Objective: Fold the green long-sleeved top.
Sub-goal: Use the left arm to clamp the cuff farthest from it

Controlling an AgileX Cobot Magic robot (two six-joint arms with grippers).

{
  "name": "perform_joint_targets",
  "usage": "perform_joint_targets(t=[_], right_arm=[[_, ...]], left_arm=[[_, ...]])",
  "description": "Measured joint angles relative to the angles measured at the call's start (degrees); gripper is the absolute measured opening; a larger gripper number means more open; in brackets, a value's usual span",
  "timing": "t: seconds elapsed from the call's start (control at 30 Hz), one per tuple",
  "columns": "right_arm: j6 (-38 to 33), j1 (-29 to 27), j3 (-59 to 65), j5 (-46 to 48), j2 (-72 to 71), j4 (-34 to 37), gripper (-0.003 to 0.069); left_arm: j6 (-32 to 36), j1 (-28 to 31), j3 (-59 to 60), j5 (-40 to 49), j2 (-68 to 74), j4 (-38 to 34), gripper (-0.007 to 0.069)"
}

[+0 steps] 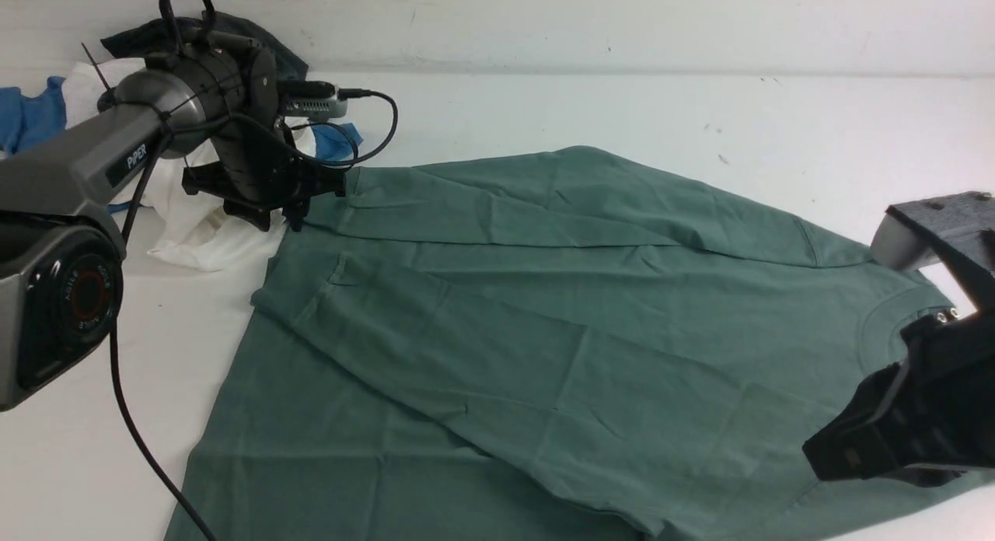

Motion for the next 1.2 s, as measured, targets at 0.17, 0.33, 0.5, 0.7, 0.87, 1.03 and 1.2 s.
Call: perform_joint_targets(t=[0.17, 0.33, 0.5, 0.7, 0.87, 1.03, 1.2], right_arm=[[0.0, 0.0, 0.0, 0.4, 0.0, 0.1, -0.0011], [0.0, 0.0, 0.0, 1.1, 0.0, 0.1, -0.0011], [0.0, 0.0, 0.0, 1.9, 0.0, 0.1, -0.0011], [0.0, 0.0, 0.0, 1.9, 0.0, 0.1, -0.0011], [0.0, 0.0, 0.0, 1.9, 0.0, 0.1, -0.0011], [0.0, 0.0, 0.0, 1.9, 0.0, 0.1, -0.0011], [0.2, 0.0, 0.0, 1.9, 0.0, 0.2, -0.0011]], left_arm=[[0.4, 0.3, -0.3, -0.7, 0.2, -5.6, 0.0259], [3.5, 0.3, -0.3, -1.6, 1.2, -7.3, 0.0259], [3.6, 0.8, -0.3, -2.9, 1.8, -6.5, 0.0259], [1.2, 2.7, -0.3, -7.0, 1.8, -5.9, 0.026], [1.1, 2.6, -0.3, -10.7, 1.8, -5.5, 0.0261], [1.1, 2.6, -0.3, -11.7, 2.0, -5.5, 0.0261], [1.1, 2.6, -0.3, -9.6, 2.3, -5.8, 0.0261]])
